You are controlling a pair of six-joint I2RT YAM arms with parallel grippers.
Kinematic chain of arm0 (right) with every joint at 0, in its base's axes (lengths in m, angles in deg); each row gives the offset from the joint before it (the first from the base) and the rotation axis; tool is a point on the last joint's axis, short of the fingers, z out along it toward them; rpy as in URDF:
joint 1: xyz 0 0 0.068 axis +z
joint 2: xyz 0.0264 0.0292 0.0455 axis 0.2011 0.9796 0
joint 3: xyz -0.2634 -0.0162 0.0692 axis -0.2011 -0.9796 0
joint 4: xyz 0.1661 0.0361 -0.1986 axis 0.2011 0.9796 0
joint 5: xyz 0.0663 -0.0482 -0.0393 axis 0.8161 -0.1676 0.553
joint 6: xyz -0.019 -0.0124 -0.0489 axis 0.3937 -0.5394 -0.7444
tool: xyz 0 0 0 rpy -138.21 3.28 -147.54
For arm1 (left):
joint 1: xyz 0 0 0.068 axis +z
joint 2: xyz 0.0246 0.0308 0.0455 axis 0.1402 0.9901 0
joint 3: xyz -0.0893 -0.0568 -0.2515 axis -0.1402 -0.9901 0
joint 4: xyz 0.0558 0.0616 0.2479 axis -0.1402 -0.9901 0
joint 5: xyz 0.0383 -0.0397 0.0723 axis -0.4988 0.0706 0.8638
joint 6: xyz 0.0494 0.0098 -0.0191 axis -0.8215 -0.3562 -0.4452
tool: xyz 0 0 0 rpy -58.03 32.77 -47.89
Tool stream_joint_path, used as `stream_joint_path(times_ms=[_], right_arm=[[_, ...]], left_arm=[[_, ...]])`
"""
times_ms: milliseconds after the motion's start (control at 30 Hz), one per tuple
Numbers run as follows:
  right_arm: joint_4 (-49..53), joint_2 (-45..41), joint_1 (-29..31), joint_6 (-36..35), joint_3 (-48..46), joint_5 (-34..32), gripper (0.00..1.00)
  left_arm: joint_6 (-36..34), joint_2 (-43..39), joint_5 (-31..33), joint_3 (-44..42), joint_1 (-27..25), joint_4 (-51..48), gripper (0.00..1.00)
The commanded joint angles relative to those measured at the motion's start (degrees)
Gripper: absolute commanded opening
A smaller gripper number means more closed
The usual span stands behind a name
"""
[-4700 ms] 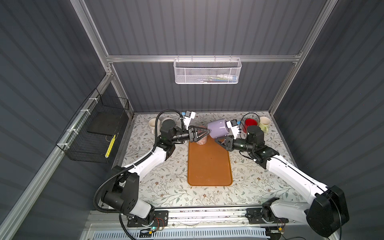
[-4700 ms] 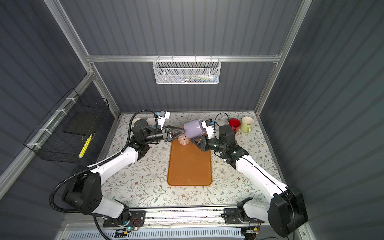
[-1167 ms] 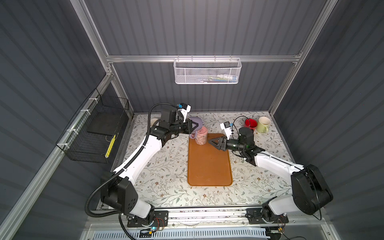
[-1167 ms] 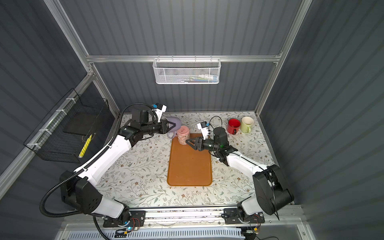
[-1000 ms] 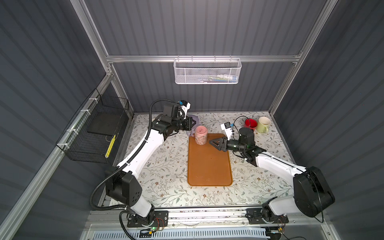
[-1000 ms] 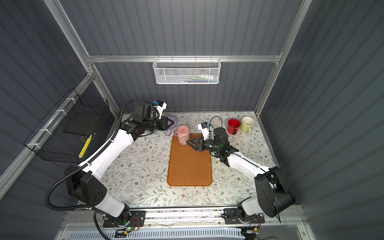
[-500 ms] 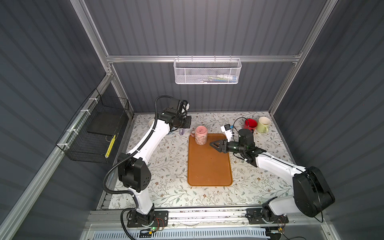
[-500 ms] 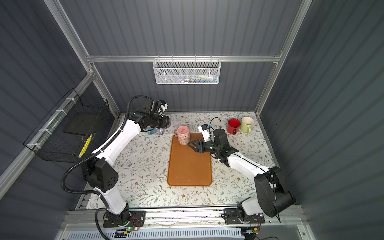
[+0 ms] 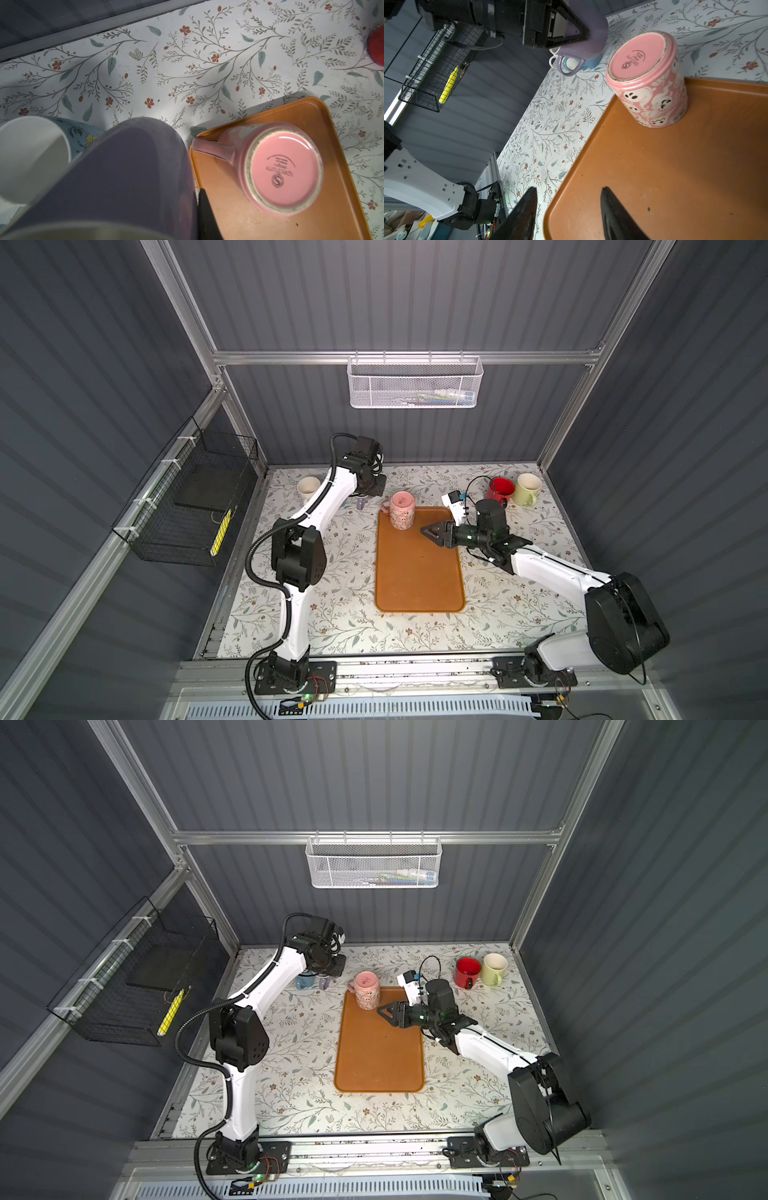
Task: Turn the mug right side up
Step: 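Lower the lavender mug beside the light-blue mug with the left gripper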
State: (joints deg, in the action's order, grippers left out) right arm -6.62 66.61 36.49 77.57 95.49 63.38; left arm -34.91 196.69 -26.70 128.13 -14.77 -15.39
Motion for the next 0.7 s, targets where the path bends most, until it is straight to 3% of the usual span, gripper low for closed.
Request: stream_joint_path(times_ms=[0,333,667], right_arm=[[0.6,-0.9,-0.1,-0.8,-0.9,-0.7,0.51],[-1.8,0.7,0.1,0.5,-1.3,0.2,0.51],[-3.0,1.7,0.1,0.9,-1.3,0.4,0.51]], left_arm=[[-2.6,1.9,-0.7,6.0,1.5,-1.7,0.0],[-3.4,9.8,-2.2,14.7,3.2,-5.6,0.0],[-2.8,11.5,-4.3,14.8,3.2,-4.5,0.0]])
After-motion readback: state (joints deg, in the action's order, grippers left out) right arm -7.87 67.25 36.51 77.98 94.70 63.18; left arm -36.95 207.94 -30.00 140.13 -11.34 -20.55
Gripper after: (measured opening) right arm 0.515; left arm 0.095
